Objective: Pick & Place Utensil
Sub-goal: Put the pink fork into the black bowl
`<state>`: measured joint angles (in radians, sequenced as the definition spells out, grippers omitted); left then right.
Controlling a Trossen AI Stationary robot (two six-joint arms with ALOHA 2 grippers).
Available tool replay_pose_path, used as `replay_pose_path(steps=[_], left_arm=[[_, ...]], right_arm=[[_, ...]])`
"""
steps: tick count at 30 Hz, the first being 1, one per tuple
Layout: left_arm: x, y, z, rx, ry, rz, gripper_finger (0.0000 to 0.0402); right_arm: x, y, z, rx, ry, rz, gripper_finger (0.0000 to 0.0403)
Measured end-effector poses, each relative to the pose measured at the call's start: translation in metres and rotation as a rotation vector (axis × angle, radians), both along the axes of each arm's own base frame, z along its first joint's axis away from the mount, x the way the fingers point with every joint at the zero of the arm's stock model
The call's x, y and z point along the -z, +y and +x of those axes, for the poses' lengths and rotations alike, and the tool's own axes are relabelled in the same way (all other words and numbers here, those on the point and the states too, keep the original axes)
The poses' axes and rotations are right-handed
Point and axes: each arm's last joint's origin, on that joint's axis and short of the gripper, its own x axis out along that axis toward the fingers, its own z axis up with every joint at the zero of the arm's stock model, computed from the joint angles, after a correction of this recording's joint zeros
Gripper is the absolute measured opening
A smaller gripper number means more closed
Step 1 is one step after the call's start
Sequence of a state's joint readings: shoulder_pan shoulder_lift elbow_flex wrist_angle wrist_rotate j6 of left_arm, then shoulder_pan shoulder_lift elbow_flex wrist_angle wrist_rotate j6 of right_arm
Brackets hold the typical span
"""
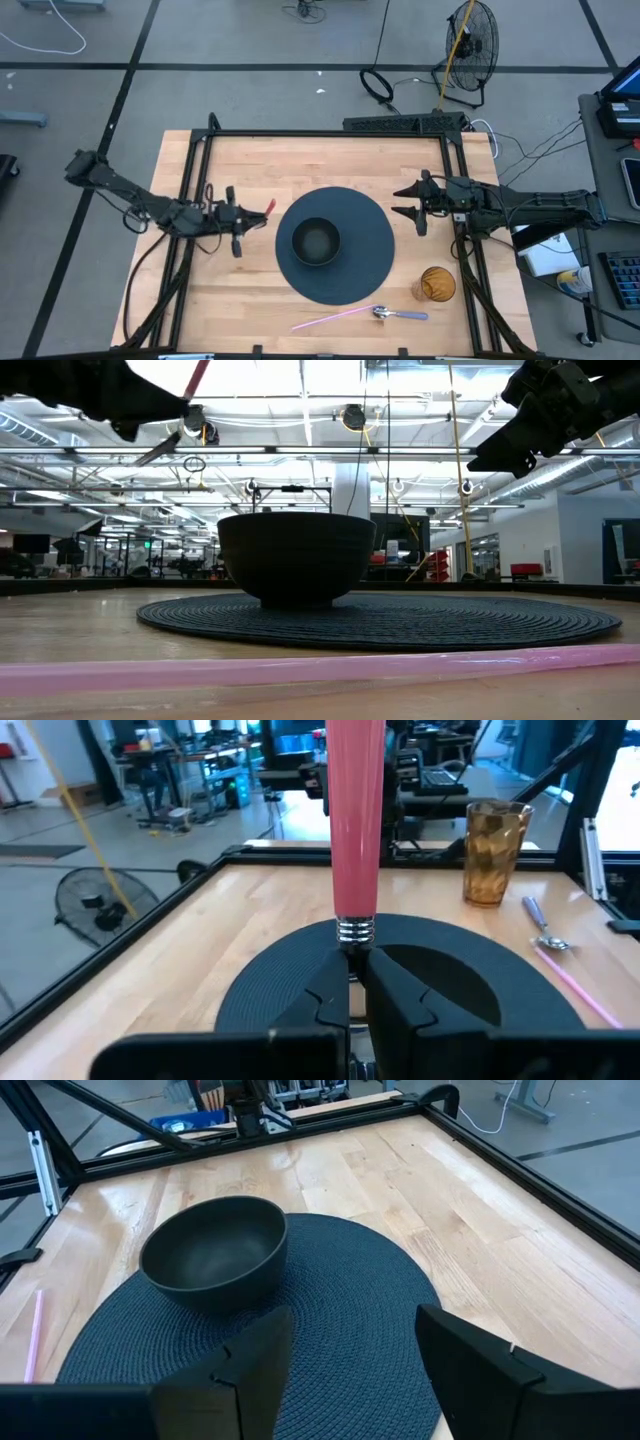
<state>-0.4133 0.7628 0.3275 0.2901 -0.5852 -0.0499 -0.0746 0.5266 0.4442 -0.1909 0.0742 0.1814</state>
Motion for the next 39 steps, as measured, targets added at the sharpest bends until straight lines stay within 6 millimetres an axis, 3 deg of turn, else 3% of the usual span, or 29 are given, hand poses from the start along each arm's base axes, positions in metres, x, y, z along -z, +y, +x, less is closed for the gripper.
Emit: replay_pose_path(steps=[20,29,39], left_arm=[[0.021,0.036,0.058,0.132,-0.086,0.026,0.002],[0.032,0.04,0.074,0.148,-0.153,-0.002,0.0018],[0.053,0.028,0.089,0.137,-0.2,-0.06,0.0011]], right_arm=[[0.003,0.0,0.0,-0.001,0.008,-0.001,0.021],[0.02,0.0,0.0,0.006,0.042,0.017,0.021],[0.018,0.0,0.002,-0.003,-0.018,-0.011,0.021]])
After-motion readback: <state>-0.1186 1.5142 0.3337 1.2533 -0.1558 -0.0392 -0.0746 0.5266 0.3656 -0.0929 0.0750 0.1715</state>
